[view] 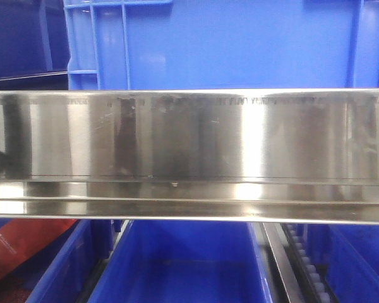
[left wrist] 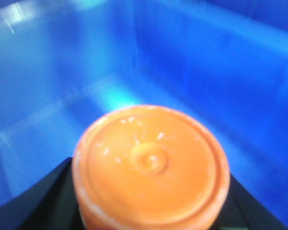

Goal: Place cylindrical capacitor in blue bin on shelf
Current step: 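Lower the orange cylinder into a blue bin and open the left gripper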

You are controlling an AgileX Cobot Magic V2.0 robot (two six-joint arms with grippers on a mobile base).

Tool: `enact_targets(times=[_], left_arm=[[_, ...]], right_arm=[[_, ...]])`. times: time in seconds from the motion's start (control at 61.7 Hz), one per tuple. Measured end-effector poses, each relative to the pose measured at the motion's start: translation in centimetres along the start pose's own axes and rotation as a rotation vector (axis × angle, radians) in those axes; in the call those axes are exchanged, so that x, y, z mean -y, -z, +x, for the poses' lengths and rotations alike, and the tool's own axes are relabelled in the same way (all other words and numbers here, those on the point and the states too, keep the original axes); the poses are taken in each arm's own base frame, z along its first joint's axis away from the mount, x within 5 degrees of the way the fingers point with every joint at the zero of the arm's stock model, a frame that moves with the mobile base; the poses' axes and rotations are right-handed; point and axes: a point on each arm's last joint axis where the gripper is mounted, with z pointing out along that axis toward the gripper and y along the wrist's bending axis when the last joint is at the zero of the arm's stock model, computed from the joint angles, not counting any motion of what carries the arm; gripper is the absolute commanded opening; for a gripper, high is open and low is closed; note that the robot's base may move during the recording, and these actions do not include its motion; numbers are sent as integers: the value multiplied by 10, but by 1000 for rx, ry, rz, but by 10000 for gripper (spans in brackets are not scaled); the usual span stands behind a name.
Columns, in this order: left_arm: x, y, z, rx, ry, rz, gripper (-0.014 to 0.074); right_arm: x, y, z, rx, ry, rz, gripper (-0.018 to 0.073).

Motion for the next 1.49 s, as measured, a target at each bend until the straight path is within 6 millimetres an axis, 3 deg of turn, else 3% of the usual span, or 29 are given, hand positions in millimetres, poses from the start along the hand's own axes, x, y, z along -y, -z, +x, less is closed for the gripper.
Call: enact_targets(times=[0.097,0.341,0.519,0.6,0.746,0.827,0.957,1.119,1.492], left_arm=[[0,-5,2,-10,1,1,622],[0,2,-1,0,0,0,599],[1,38,-13,66,-4,-3,582],[2,61,-18,90,-10,-8,502],[-1,108,-20,86,-9,-19,201],[-7,133,-17,89,-1,-39,87],[-14,166,-1,97,23,-77,2],[-20,200,34,104,81,-132,1],[-13,271,138,157,186,-288,1]], right_arm=[[0,0,0,-4,0,0,-127],[0,0,1,-12,0,-1,-127],[0,0,1,-14,0,-1,-127],[0,0,1,-14,0,-1,-127],[0,0,1,-14,0,-1,-127],[0,0,1,-14,0,-1,-127],[0,0,2,-21,0,-1,-127],[0,0,3,-29,0,-2,-127],[0,-1,3,-40,0,-2,-127]])
